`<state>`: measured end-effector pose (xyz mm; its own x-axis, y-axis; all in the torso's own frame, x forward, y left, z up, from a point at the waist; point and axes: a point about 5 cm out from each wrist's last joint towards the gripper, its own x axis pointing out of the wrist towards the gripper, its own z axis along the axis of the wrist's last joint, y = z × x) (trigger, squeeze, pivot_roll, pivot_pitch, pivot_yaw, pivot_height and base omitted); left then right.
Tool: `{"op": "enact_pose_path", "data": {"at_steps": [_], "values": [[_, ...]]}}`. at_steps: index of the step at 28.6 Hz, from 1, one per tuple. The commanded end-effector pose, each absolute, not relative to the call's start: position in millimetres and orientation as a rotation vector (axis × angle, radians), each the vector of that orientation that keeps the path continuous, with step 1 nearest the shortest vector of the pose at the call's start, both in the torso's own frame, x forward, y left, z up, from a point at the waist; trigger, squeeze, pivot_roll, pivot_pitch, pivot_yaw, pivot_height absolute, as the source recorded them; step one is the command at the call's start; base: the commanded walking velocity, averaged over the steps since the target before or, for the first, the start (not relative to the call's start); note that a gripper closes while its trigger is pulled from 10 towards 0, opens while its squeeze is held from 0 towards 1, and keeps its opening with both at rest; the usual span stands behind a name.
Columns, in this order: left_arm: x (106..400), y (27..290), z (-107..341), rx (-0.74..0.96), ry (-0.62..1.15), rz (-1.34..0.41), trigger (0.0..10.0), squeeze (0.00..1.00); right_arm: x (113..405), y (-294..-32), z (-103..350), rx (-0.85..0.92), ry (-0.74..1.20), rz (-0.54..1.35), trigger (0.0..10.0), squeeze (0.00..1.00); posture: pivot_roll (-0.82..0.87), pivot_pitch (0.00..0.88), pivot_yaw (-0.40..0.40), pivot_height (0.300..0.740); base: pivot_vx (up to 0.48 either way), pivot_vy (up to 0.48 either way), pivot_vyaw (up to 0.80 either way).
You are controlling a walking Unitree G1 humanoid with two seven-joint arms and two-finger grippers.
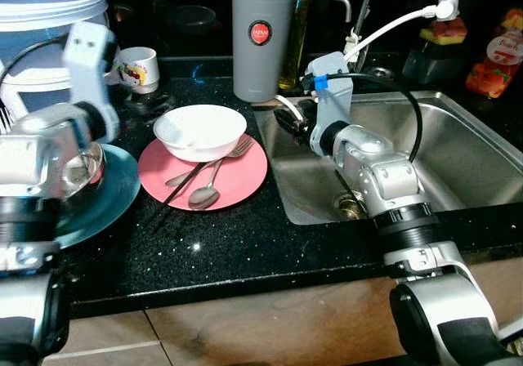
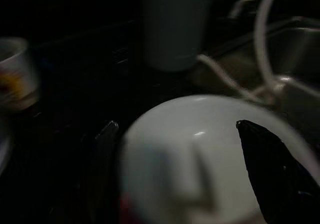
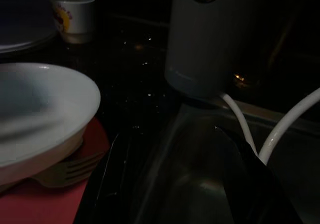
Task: Kitchen organization
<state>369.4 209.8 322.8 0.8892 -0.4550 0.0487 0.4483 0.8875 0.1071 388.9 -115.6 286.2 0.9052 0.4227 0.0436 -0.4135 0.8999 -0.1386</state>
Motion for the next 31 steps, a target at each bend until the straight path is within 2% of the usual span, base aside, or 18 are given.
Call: {"op": "enact_pose_path", "data": {"at_steps": [1, 2, 5, 8, 11, 17, 22, 25, 31], "values": [[371.4, 204.2, 323.3, 0.102, -0.072, -0.506, 10.0, 1.00, 387.4, -119.3, 284.3, -0.103, -0.061, 0.420, 10.0, 0.00, 0.05, 0.093, -0.025, 0.740, 0.000, 0.000, 0.00], [372.5, 200.2, 318.7, 0.099, -0.028, -0.535, 10.0, 0.00, 385.4, -119.2, 284.6, -0.097, -0.056, 0.425, 10.0, 0.00, 0.04, 0.098, -0.017, 0.740, 0.000, 0.000, 0.00], [375.4, 199.8, 301.3, 0.061, 0.102, -0.549, 10.0, 0.00, 378.1, -115.6, 285.5, -0.075, -0.041, 0.459, 10.0, 0.00, 0.03, 0.097, -0.013, 0.740, 0.000, 0.000, 0.00], [378.0, 204.0, 297.7, 0.024, 0.123, -0.522, 10.0, 0.00, 376.5, -115.1, 285.8, -0.068, -0.041, 0.465, 10.0, 0.00, 0.03, 0.097, -0.016, 0.740, 0.000, 0.000, 0.00], [381.9, 213.4, 296.3, -0.096, 0.119, -0.478, 10.0, 0.00, 374.7, -115.5, 285.4, -0.051, -0.041, 0.459, 10.0, 0.00, 0.04, 0.098, -0.016, 0.740, 0.000, 0.000, 0.00], [382.7, 212.6, 300.9, -0.201, 0.097, -0.517, 10.0, 0.00, 371.0, -116.3, 284.5, -0.039, -0.033, 0.452, 10.0, 0.00, 0.04, 0.092, -0.017, 0.740, 0.000, 0.000, 0.00], [389.6, 213.0, 295.6, -0.277, 0.120, -0.479, 10.0, 0.00, 370.9, -120.0, 284.8, -0.045, -0.034, 0.442, 10.0, 0.00, 0.03, 0.099, -0.014, 0.740, 0.000, 0.000, 0.00], [390.6, 212.9, 293.5, -0.292, 0.131, -0.473, 10.0, 0.00, 370.9, -120.4, 284.6, -0.046, -0.033, 0.441, 10.0, 0.00, 0.03, 0.099, -0.014, 0.740, 0.000, 0.000, 0.00], [397.8, 222.0, 281.2, -0.234, 0.159, -0.332, 10.0, 0.00, 370.1, -121.2, 282.4, -0.043, -0.021, 0.438, 10.0, 0.00, 0.02, 0.100, -0.012, 0.740, 0.000, 0.000, 0.00]]}}
